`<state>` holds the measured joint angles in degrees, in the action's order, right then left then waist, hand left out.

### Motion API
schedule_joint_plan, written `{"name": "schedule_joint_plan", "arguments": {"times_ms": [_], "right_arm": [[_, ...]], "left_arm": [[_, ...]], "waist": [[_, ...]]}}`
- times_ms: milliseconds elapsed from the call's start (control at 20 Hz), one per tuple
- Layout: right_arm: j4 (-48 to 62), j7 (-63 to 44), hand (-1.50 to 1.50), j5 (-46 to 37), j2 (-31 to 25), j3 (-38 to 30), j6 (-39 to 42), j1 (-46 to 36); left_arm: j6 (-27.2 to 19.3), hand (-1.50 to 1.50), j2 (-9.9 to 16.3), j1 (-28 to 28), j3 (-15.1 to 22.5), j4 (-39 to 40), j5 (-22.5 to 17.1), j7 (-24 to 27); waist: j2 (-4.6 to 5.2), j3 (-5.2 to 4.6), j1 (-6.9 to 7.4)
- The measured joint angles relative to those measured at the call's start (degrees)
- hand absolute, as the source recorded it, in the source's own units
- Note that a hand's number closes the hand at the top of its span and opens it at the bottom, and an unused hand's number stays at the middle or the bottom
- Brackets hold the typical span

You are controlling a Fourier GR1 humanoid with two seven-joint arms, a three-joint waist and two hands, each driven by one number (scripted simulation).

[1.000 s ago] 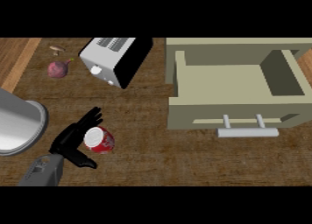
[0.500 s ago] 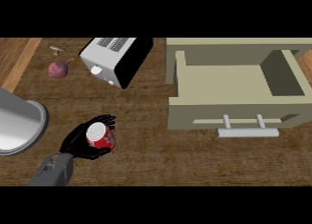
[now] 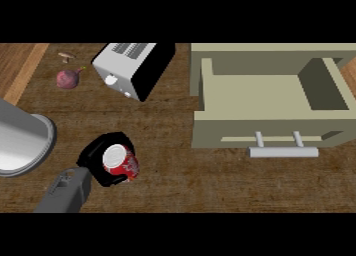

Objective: Pick up the can, place it into the drawer and close the drawer

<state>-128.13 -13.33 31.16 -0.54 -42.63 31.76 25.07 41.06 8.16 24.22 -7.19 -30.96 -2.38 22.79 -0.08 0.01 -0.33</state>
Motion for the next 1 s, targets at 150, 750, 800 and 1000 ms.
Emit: {"name": "schedule_joint_plan", "arguments": {"times_ms": [150,750,800,1000], "right_arm": [[0.32,-0.16,-1.5,0.08,-0.14,-0.54,-0.42,-0.54],[-3.6,-0.71,-1.5,1.02,0.31,1.09,-2.99,2.63],[-3.47,-0.54,-1.5,1.65,0.32,0.62,-2.49,3.05],[-3.15,-0.16,-1.5,1.28,0.45,1.04,-2.49,3.1]], "left_arm": [[-3.19,1.5,-1.34,-0.63,-2.27,-2.73,-2.69,-0.72],[-28.96,1.5,-7.15,-1.11,-8.54,-19.16,-12.11,-4.94],[-30.8,1.5,-7.37,-1.35,-7.32,-21.71,-12.84,-5.99],[-36.58,1.5,-7.8,-1.89,-3.08,-32.11,-13.81,-11.48]], "waist": [[-0.08,0.01,0.36],[-0.3,0.05,0.49],[-0.33,0.04,0.46],[-0.3,0.05,0.48]]}}
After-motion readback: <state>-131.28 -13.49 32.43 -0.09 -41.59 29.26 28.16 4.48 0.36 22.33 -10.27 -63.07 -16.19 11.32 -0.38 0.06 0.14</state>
